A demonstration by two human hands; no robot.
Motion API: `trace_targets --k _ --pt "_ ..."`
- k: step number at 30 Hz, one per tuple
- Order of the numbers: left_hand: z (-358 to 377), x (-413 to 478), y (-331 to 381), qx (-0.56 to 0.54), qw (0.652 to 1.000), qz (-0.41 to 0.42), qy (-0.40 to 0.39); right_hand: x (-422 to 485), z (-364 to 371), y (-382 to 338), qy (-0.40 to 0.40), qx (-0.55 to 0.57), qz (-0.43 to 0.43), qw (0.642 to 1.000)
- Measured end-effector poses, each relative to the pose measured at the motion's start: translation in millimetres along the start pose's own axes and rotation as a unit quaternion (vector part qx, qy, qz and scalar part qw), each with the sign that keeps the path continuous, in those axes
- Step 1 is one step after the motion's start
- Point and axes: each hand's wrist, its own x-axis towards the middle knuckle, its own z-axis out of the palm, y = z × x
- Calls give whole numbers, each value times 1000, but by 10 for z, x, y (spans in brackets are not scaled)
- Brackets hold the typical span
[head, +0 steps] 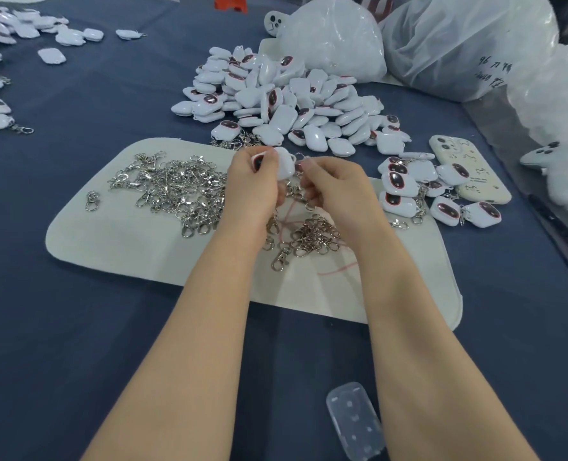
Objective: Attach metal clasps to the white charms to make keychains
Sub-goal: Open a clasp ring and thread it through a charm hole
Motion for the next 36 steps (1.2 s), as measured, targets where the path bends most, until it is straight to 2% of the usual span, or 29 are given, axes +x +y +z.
trace_targets --k 3,6,13,17,21,24,28,32,36 --pt "-11 13 30 -129 990 -65 0 -5 44 15 -22 -19 15 999" --pt "-27 22 49 -207 974 -87 -24 6 80 12 20 -39 -28 999" --pt "-7 4 60 -273 951 -120 -76 -5 163 -45 86 16 -104 991" --pt "15 -16 61 -282 946 -138 -80 -1 181 -42 116 26 -122 985" --pt "24 -12 58 -237 961 -120 -71 8 190 -40 104 17 -104 989" --pt "28 -10 46 -186 977 -88 -62 12 155 -50 119 0 -122 985" --pt "26 -3 13 -73 996 -47 -30 8 100 -17 121 -144 -196 962" --pt "-29 36 1 91 993 78 5 8 123 20 87 -237 -222 942" --pt "-27 33 -11 123 987 108 -3 -1 130 29 95 -178 -159 966"
